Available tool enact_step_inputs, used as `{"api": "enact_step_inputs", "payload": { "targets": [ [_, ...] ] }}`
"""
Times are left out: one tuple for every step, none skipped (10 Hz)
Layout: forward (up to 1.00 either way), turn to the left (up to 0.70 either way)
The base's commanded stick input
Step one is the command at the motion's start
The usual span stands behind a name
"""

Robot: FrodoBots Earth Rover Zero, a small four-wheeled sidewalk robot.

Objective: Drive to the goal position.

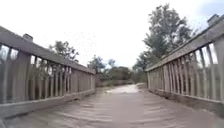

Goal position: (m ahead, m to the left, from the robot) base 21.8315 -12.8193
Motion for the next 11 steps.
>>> {"api": "enact_step_inputs", "payload": {
  "targets": [
    [0.85, -0.17],
    [0.85, 0.00],
    [0.85, 0.00],
    [0.85, 0.00],
    [0.85, 0.00],
    [0.85, 0.00],
    [0.85, 0.00],
    [0.85, 0.00],
    [0.85, 0.00],
    [0.85, 0.00],
    [0.85, 0.00]
  ]
}}
